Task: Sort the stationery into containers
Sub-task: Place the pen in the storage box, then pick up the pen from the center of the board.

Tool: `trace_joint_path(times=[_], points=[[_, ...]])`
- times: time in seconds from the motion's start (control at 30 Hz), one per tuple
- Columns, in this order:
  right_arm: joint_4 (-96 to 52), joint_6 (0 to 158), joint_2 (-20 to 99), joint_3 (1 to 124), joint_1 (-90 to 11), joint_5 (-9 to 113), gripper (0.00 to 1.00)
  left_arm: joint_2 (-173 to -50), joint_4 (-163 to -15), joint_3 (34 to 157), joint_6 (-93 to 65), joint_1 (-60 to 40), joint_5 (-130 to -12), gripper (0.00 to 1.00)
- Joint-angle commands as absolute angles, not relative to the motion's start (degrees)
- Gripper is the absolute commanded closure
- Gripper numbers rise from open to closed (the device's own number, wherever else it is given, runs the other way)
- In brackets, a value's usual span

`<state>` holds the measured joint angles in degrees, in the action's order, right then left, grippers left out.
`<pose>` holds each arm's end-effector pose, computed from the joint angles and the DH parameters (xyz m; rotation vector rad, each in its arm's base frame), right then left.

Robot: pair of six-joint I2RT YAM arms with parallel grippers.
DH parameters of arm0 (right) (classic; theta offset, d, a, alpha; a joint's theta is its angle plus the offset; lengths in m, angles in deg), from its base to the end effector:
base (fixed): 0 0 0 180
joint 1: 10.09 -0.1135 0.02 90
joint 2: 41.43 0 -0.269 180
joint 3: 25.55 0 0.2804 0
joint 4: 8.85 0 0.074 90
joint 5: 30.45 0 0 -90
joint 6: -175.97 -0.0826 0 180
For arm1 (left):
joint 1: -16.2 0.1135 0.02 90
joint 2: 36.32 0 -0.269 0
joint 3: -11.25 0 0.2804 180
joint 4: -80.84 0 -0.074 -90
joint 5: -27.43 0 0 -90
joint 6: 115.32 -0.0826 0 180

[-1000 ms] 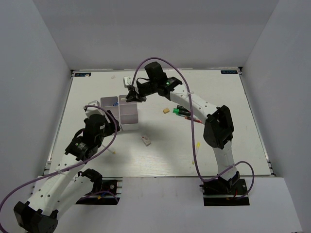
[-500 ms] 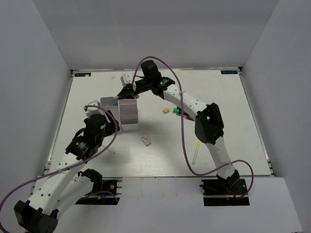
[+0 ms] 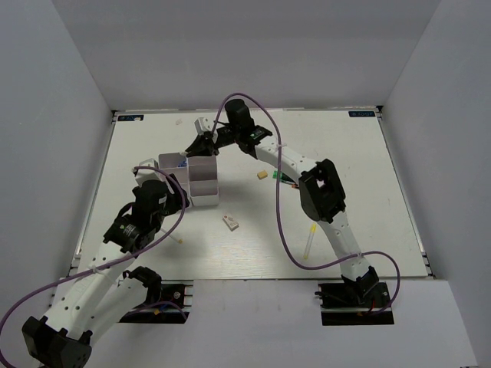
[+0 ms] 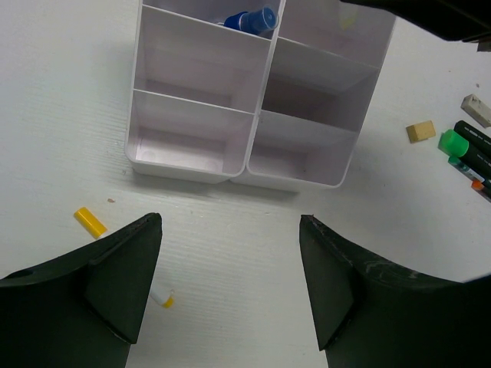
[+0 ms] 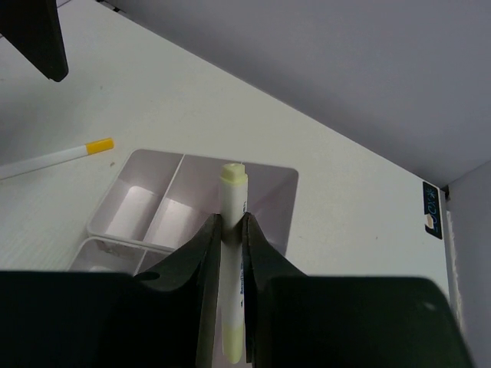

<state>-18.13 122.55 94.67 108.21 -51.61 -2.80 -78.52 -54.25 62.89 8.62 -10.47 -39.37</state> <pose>0.4037 0.4552 0.2660 -1.6087 0.7397 1.0156 0.2107 -0.0694 0.2532 -0.3593 2.1081 -0.1762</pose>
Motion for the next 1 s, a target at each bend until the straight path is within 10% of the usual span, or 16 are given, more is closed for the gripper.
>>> trace_joint_path(times=[0.0,0.2,0.47,0.63,0.73,0.8,0.97], points=[[-12.3,120.6,94.7,109.1,-50.7,-6.1,1.0,-78.2,-54.4,64.9,8.4,-10.2,-38.7,0.18],[-12.6,119.1,94.3,107.8,-49.9,-6.9,0.64,-80.1,-52.8,64.9,10.9,-10.2,-36.5,0.16],[-14.2,118.5,90.5,105.1,-48.7,-8.2,0.6,-86.4,-47.0,67.1,21.0,-10.2,-35.2,0.16],[-21.1,115.6,82.1,102.2,-47.7,3.8,0.69,-91.8,-43.4,66.0,30.1,-10.2,-34.6,0.19],[-21.0,107.3,74.4,96.0,-46.6,17.8,0.99,-94.1,-42.8,64.7,35.2,-10.2,-34.6,0.24],[-20.9,99.6,67.1,88.4,-45.3,35.9,1.0,-96.1,-43.9,62.4,37.1,-10.2,-34.6,0.31],[-15.9,96.3,52.1,63.7,-39.5,38.2,1.0,-99.4,-43.0,61.0,42.0,-10.2,-31.6,0.39]])
